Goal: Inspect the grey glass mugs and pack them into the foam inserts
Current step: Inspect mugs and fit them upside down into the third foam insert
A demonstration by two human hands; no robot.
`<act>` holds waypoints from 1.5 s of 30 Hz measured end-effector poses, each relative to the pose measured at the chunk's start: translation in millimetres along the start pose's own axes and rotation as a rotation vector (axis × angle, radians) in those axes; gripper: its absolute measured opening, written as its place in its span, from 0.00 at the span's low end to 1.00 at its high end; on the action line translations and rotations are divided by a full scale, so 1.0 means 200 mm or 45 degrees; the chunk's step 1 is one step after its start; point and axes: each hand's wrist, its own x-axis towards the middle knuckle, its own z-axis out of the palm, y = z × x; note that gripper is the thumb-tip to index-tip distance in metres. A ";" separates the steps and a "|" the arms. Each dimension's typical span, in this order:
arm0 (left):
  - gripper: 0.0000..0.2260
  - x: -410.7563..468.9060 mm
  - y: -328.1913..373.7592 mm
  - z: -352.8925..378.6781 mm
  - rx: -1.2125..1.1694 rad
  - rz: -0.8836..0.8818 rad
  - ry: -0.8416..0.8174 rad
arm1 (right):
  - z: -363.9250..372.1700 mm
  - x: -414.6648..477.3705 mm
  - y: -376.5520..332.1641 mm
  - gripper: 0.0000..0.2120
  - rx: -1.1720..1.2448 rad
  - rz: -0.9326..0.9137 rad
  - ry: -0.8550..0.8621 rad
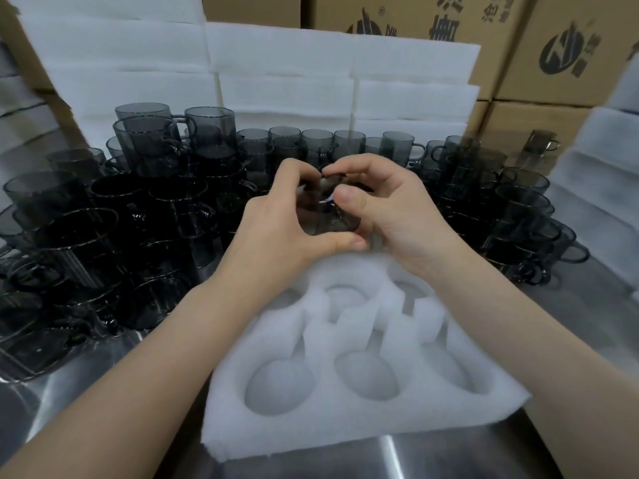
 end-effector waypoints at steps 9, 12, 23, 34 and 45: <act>0.22 -0.01 0.03 -0.01 -0.202 0.025 -0.033 | -0.01 0.01 -0.01 0.10 0.360 0.179 -0.026; 0.20 -0.01 0.02 -0.01 -0.239 -0.005 0.020 | -0.04 0.01 -0.03 0.15 0.523 0.245 -0.199; 0.26 0.00 0.00 -0.01 -0.116 -0.025 -0.089 | 0.01 -0.01 -0.01 0.15 0.040 0.175 -0.028; 0.32 0.00 0.06 -0.08 -0.375 -0.064 -0.009 | 0.01 0.01 -0.01 0.10 0.204 0.200 0.007; 0.18 -0.06 0.22 -0.27 0.156 -0.097 0.062 | 0.01 0.02 -0.02 0.29 0.159 0.343 -0.146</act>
